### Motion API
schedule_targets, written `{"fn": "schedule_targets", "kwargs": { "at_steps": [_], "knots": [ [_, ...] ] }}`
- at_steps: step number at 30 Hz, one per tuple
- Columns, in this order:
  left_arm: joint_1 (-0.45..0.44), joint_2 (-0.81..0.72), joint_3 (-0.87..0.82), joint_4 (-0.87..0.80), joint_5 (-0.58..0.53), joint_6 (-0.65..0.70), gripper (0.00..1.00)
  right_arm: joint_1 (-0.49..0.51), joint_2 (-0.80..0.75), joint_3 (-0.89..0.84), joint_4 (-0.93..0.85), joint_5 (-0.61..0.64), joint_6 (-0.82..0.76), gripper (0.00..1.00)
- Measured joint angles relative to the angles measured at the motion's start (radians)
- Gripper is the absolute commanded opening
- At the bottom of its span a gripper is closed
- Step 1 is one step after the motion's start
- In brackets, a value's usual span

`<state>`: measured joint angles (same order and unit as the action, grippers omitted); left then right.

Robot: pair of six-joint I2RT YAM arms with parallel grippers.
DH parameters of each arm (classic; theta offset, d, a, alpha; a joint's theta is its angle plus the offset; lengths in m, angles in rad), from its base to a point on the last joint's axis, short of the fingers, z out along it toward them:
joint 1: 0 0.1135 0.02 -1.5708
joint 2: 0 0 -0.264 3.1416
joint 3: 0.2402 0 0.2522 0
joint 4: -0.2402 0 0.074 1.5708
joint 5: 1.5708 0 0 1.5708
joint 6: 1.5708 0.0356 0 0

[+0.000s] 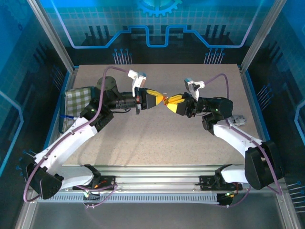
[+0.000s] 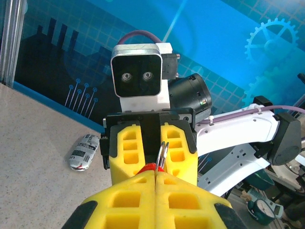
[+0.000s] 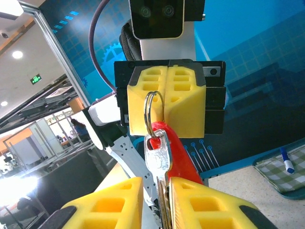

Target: Remove the keys from the keyring

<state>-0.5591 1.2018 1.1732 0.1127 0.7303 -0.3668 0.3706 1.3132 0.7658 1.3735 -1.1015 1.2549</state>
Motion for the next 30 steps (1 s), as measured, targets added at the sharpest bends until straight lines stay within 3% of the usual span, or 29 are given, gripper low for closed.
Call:
{"fn": "schedule_targets", "kwargs": {
  "at_steps": [15,24,30],
  "knots": [
    [-0.002,-0.001,0.000,-0.003,0.000,0.003,0.00,0.022,0.016,0.030,0.005,0.016,0.014,0.28],
    [-0.009,-0.001,0.000,-0.003,-0.011,0.008,0.00,0.039,0.037,0.055,0.007,0.027,0.019,0.21],
    [-0.009,-0.011,0.000,-0.014,-0.050,0.029,0.00,0.041,0.039,0.055,0.008,0.019,0.026,0.23]
  ]
}}
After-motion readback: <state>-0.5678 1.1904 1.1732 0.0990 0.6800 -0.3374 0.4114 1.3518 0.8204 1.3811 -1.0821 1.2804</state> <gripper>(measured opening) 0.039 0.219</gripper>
